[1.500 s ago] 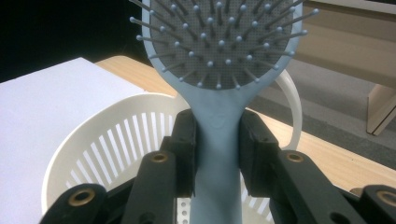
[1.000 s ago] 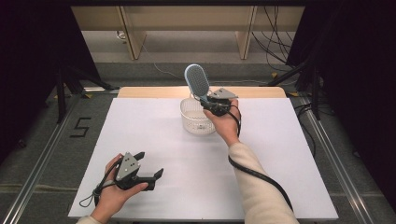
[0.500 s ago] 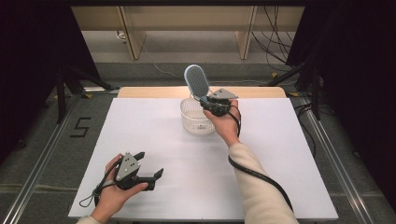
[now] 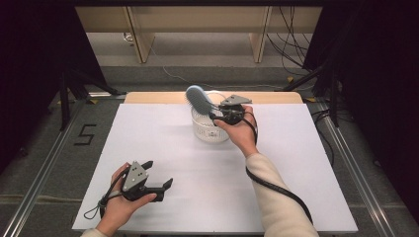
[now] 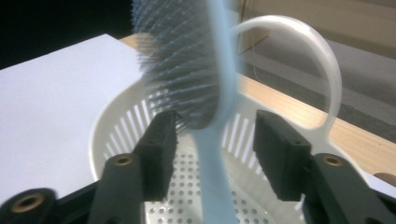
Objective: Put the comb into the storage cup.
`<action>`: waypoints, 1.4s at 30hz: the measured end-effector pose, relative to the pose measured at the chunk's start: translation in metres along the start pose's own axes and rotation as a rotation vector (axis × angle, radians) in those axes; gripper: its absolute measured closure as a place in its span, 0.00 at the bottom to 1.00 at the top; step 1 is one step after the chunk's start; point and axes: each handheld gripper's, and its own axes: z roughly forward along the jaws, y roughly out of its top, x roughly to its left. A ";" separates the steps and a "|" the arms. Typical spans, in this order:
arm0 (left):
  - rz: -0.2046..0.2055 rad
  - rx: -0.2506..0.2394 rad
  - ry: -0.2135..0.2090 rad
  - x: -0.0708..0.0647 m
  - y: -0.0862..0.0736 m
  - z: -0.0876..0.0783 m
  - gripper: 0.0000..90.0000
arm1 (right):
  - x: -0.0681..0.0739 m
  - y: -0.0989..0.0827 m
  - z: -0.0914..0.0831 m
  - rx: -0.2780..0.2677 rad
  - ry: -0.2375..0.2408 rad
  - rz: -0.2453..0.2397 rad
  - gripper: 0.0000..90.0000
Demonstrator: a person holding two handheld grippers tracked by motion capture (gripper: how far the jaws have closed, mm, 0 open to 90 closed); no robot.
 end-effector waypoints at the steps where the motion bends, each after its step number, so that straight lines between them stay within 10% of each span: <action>1: 0.003 0.002 0.001 0.000 0.000 0.000 0.11 | 0.000 0.001 -0.004 -0.001 0.001 -0.010 0.51; 22: 0.000 0.002 0.002 0.000 0.000 0.001 0.11 | -0.007 0.005 -0.025 0.062 0.033 -0.001 0.24; 42: 0.003 0.012 0.002 0.000 -0.001 0.001 0.11 | -0.011 -0.009 -0.045 0.072 0.066 -0.015 0.19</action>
